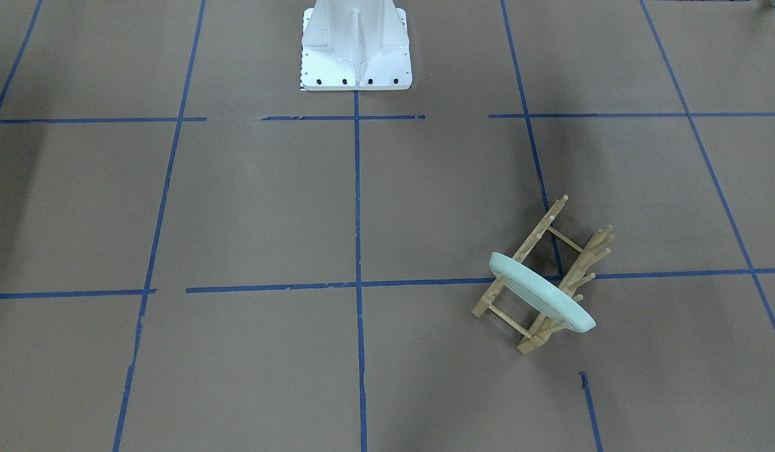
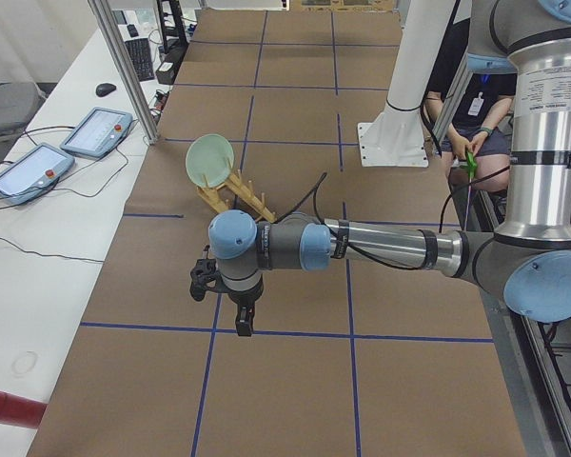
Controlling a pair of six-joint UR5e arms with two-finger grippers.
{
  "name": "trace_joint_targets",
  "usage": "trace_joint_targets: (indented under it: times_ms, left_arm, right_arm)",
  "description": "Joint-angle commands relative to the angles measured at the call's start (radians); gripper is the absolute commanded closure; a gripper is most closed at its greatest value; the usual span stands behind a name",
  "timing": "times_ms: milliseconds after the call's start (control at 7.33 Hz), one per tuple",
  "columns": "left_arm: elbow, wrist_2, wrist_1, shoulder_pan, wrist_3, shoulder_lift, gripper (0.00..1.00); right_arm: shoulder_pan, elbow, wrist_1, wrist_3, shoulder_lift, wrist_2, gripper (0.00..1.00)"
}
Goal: Place plate on table
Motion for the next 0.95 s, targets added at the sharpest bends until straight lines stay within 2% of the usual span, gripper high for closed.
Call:
trace_joint_targets:
  times_ms: [0,273,545,682,818]
  left_arm:
    - [-0.030,-0.001,0.016,0.003,-0.003,-0.008,0.00]
    - [-0.047,-0.008,0.030,-0.002,-0.008,-0.125,0.00]
    - [-0.031,-0.011,0.041,0.012,-0.011,-0.337,0.00]
    - [-0.041,-0.017,0.021,0.036,-0.131,-0.386,0.00]
    - [-0.028,-0.101,-0.119,0.047,-0.407,-0.423,0.00]
  right_arm:
    - [0.000,0.000,0.000,0.000,0.000,0.000,0.00]
    - [0.000,0.000,0.000,0.000,0.000,0.000,0.00]
    - [0.000,0.000,0.000,0.000,0.000,0.000,0.00]
    - [0.000,0.000,0.000,0.000,0.000,0.000,0.00]
    - [0.000,0.000,0.000,0.000,0.000,0.000,0.00]
